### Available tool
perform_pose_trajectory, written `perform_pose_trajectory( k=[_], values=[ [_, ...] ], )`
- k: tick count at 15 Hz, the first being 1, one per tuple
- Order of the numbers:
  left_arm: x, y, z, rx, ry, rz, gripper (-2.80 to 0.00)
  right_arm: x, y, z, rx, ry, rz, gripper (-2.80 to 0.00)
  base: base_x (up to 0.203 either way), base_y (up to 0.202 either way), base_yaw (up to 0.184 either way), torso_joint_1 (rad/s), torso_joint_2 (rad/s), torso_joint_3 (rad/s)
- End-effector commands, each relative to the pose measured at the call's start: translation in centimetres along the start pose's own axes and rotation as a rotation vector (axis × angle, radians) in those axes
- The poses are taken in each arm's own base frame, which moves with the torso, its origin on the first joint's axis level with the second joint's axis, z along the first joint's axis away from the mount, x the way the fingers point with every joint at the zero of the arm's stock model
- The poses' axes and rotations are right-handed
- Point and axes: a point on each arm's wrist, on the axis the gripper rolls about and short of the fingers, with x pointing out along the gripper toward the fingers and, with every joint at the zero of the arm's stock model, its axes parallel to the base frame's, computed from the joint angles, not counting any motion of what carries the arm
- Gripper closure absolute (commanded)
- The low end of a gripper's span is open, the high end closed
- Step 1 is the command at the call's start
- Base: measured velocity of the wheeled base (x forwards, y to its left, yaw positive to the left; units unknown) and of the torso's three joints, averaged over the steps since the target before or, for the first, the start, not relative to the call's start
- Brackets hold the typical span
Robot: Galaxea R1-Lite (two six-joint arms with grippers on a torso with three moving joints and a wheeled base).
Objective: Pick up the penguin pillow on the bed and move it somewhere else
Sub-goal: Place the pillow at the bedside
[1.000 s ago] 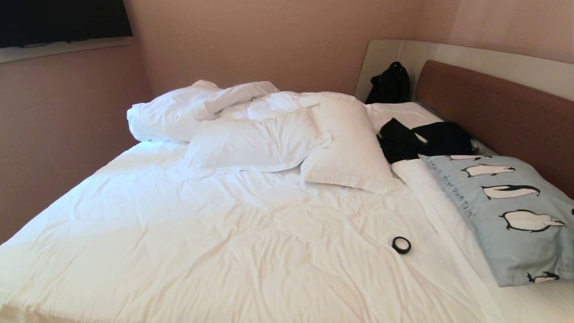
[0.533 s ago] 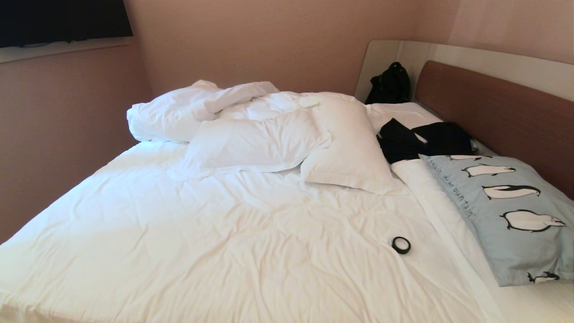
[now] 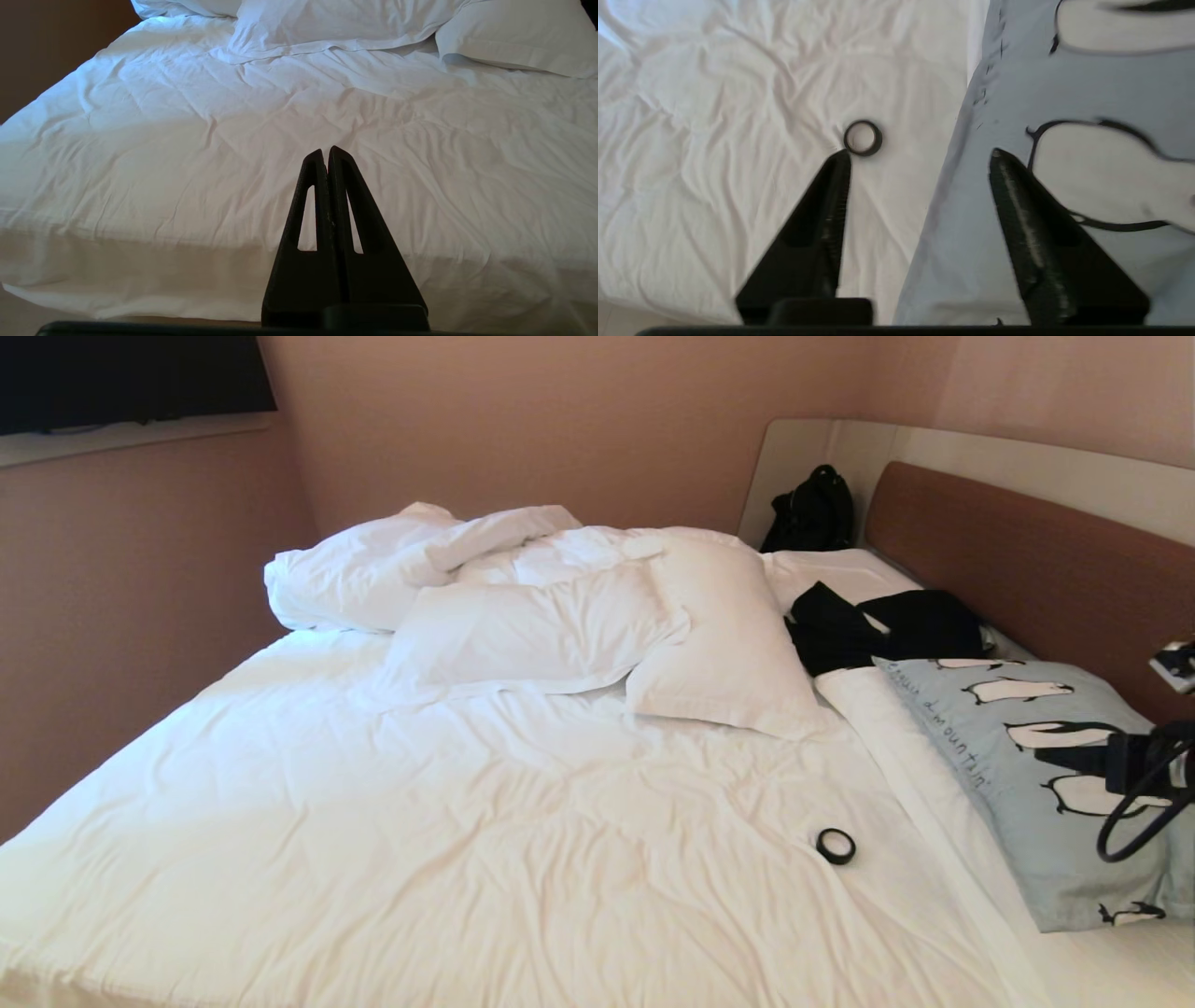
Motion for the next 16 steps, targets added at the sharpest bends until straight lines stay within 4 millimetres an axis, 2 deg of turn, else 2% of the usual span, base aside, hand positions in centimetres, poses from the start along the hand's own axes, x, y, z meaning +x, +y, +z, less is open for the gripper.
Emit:
perform_pose_trajectory(
  k=[1,4,6,8,10,12,13,16],
  values=[
    [0.0,0.0,0.0,0.000,0.001,0.001,0.00,2.8,-0.5,-1.7,0.018,0.124,-0.182,0.00,0.000,0.000,0.000,0.000,0.00,0.000],
    [0.0,0.0,0.0,-0.001,0.001,0.000,0.00,5.0,-1.2,-2.9,0.021,0.195,-0.239,0.00,0.000,0.000,0.000,0.000,0.00,0.000],
    [0.0,0.0,0.0,0.000,0.001,0.000,0.00,5.3,-1.5,-2.7,0.015,0.203,-0.312,0.00,0.000,0.000,0.000,0.000,0.00,0.000],
    [0.0,0.0,0.0,-0.001,0.001,0.001,0.00,5.5,-0.1,-3.1,-0.018,0.231,-0.338,0.00,0.000,0.000,0.000,0.000,0.00,0.000],
    [0.0,0.0,0.0,0.000,0.001,0.000,0.00,6.2,1.6,-4.2,-0.093,0.282,-0.435,0.00,0.000,0.000,0.000,0.000,0.00,0.000],
    [0.0,0.0,0.0,0.000,0.001,0.000,0.00,6.7,1.9,-4.0,-0.130,0.187,-0.502,0.00,0.000,0.000,0.000,0.000,0.00,0.000],
    [0.0,0.0,0.0,0.000,0.001,0.001,0.00,6.6,1.7,-3.4,-0.136,0.123,-0.522,0.00,0.000,0.000,0.000,0.000,0.00,0.000],
    [0.0,0.0,0.0,-0.001,0.001,0.000,0.00,5.0,-0.8,-2.5,-0.099,0.065,-0.550,0.00,0.000,0.000,0.000,0.000,0.00,0.000]
  ],
)
